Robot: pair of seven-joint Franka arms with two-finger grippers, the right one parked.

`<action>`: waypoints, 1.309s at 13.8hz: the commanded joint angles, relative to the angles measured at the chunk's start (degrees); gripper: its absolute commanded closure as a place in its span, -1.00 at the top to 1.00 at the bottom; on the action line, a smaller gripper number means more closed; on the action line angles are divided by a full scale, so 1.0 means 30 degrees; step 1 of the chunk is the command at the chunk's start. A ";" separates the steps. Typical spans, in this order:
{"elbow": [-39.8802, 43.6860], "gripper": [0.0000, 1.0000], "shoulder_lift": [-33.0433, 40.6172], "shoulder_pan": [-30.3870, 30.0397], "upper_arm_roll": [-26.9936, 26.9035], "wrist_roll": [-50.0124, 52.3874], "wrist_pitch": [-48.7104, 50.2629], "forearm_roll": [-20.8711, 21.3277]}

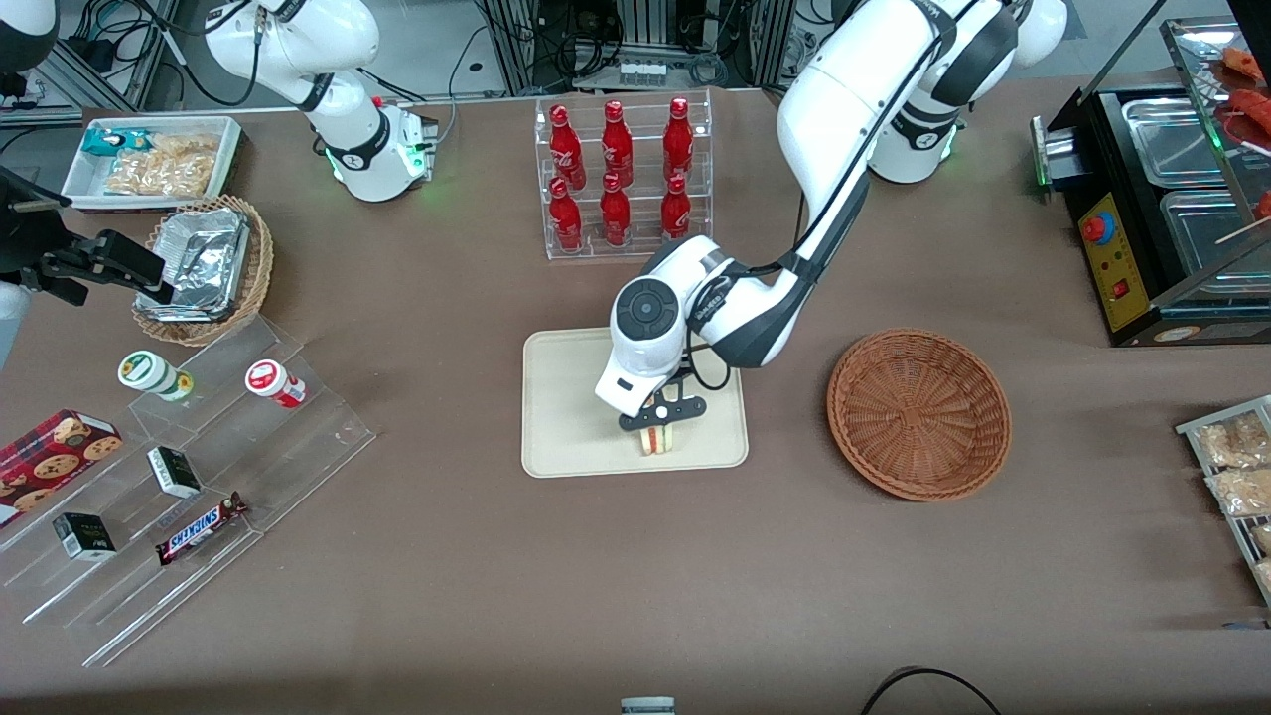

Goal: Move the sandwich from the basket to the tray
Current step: 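Lower the sandwich onto the tray and open the left gripper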

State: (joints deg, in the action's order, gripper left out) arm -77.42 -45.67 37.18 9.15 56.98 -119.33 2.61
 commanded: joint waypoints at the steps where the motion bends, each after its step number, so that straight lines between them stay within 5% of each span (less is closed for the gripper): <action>1: 0.0904 -1.00 -0.0391 0.0350 -0.0150 0.0341 0.0577 0.0245; 3: 0.0875 -0.96 -0.0391 0.0380 -0.0092 0.0342 0.0548 0.0099; 5: 0.0875 -0.45 -0.0304 0.0321 -0.0091 0.0458 0.0460 -0.0193; 7: 0.0845 0.99 -0.0040 0.0263 -0.0120 0.0343 0.0488 -0.0545; 18: -0.0145 1.00 0.4176 -0.1522 -0.1140 0.0108 0.5841 -0.0137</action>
State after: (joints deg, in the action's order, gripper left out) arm -74.23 -35.98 33.63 7.43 57.42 -105.18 1.80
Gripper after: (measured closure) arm 0.000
